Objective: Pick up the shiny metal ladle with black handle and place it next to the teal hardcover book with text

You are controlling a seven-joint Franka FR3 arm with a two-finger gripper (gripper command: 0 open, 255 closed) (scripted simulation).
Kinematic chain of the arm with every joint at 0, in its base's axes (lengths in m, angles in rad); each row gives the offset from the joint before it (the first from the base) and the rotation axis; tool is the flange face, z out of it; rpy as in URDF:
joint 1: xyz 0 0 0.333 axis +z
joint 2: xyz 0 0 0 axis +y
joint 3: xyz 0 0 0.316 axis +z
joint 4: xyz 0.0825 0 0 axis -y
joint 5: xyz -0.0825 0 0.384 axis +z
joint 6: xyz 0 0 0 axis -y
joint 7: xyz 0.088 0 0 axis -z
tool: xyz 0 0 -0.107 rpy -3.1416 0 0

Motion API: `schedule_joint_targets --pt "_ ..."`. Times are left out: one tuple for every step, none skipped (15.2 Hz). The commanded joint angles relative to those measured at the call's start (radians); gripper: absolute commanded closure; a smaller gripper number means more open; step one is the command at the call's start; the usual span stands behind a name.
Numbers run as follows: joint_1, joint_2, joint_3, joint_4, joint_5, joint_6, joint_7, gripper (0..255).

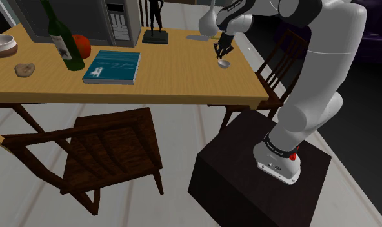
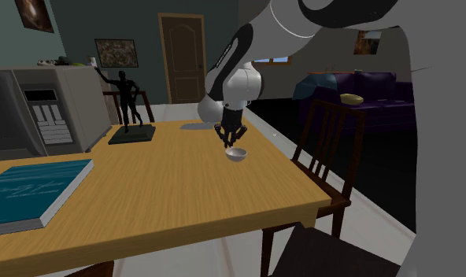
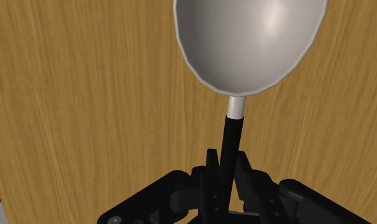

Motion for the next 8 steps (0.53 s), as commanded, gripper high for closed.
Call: schedule_joint_targets --pt "0.002 -0.013 -0.003 0.007 -0.006 -0.02 0.006 255" --pt "0.003 -0.02 -0.004 0.011 -0.01 -0.031 0.009 255" --pt "0.004 -0.027 -0.005 0.016 -0.013 -0.042 0.011 255" --pt "0.004 -0.033 -0.006 0.021 -0.016 -0.053 0.014 255" --pt "0.005 -0.04 -0.008 0.026 -0.019 -0.065 0.016 255" --pt "0.006 -0.046 -0.009 0.032 -0.022 -0.076 0.019 255" --pt "0.006 -0.052 -0.01 0.038 -0.025 -0.087 0.021 255" --pt "0.007 -0.057 -0.011 0.043 -0.027 -0.099 0.024 255"
